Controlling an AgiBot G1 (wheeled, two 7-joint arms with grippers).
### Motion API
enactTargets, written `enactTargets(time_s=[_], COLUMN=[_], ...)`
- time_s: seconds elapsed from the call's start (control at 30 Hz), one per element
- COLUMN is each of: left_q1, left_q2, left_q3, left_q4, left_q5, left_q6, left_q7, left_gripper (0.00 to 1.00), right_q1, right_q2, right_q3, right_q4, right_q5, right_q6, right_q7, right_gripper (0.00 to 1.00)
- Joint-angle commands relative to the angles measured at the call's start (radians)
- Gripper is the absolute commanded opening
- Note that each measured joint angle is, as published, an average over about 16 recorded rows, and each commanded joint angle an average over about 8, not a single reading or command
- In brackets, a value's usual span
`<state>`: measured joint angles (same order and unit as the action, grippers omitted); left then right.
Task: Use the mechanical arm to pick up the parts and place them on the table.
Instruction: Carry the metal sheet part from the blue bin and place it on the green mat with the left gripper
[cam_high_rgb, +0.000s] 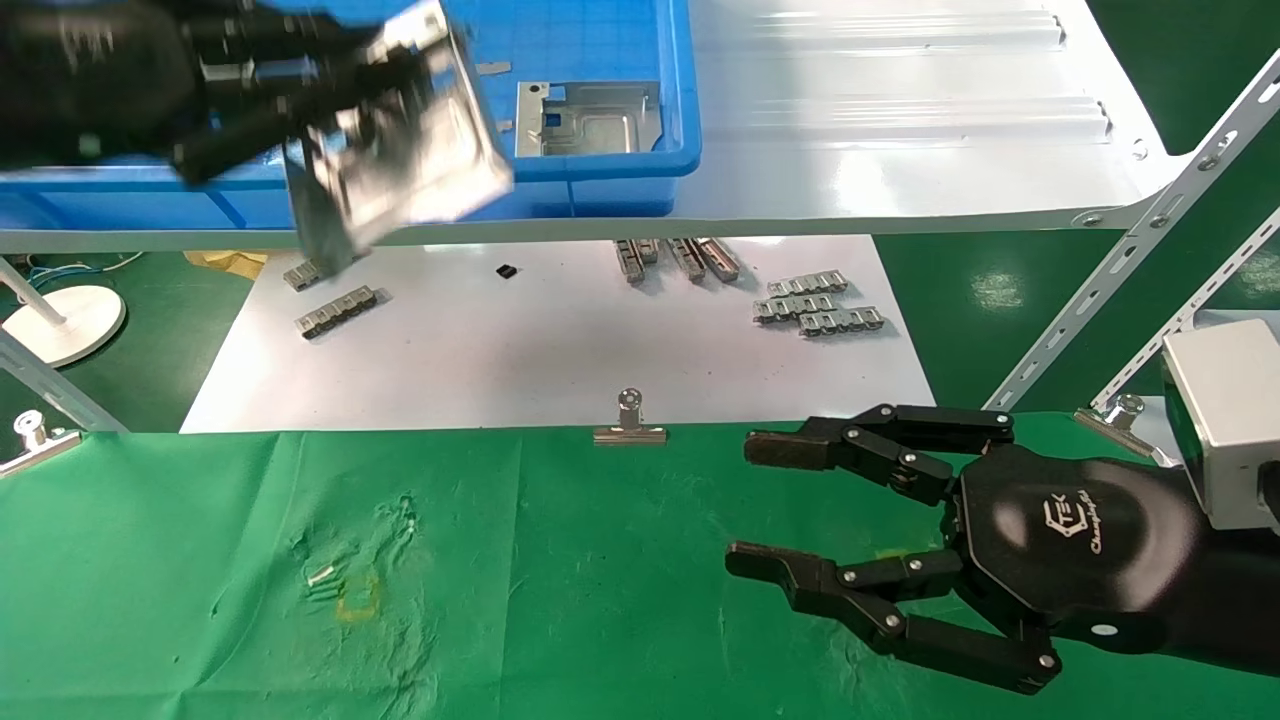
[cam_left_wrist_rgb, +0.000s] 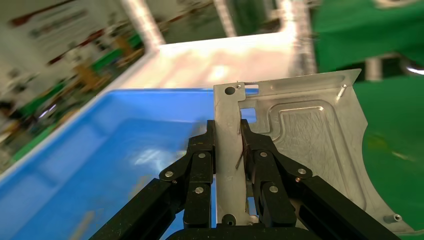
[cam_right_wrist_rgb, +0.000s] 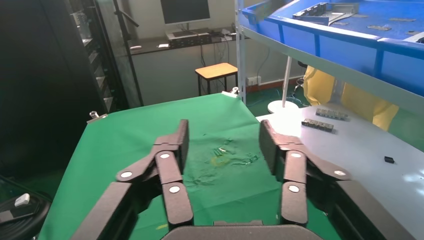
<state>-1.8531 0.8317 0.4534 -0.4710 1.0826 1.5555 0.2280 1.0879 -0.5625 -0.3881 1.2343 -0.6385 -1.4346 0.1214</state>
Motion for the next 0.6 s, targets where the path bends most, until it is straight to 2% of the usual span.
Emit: enactTargets(time_s=[0.03, 0.2, 0.3, 0.43, 0.6], left_q1=[0.040, 0.231, 0.319, 0.392, 0.462], left_q2=[-0.026, -0.150, -0.198, -0.211, -0.186], left_q3=[-0.003, 0.053, 0.090, 0.133, 0.163], left_q4=[-0.051, -0.266, -0.311, -0.281, -0.210], left_q5=[-0.037, -0.220, -0.278, -0.274, -0.208], left_q6=[0.051, 0.049, 0.039, 0.017, -0.062], left_q7=[0.040, 0.133, 0.216, 0.341, 0.498], left_gripper=[0.00, 0.00, 0.00, 0.00, 0.00], right_q1=[0.000, 0.000, 0.000, 0.000, 0.000], right_q2=[0.000, 0.000, 0.000, 0.000, 0.000], right_q3=[0.000, 0.000, 0.000, 0.000, 0.000], right_q4=[0.000, 0.000, 0.000, 0.000, 0.000], right_q5=[0.000, 0.000, 0.000, 0.000, 0.000], right_q6=[0.000, 0.000, 0.000, 0.000, 0.000], right_q7=[0.000, 0.000, 0.000, 0.000, 0.000], right_gripper=[1.00, 1.00, 1.00, 1.00, 1.00])
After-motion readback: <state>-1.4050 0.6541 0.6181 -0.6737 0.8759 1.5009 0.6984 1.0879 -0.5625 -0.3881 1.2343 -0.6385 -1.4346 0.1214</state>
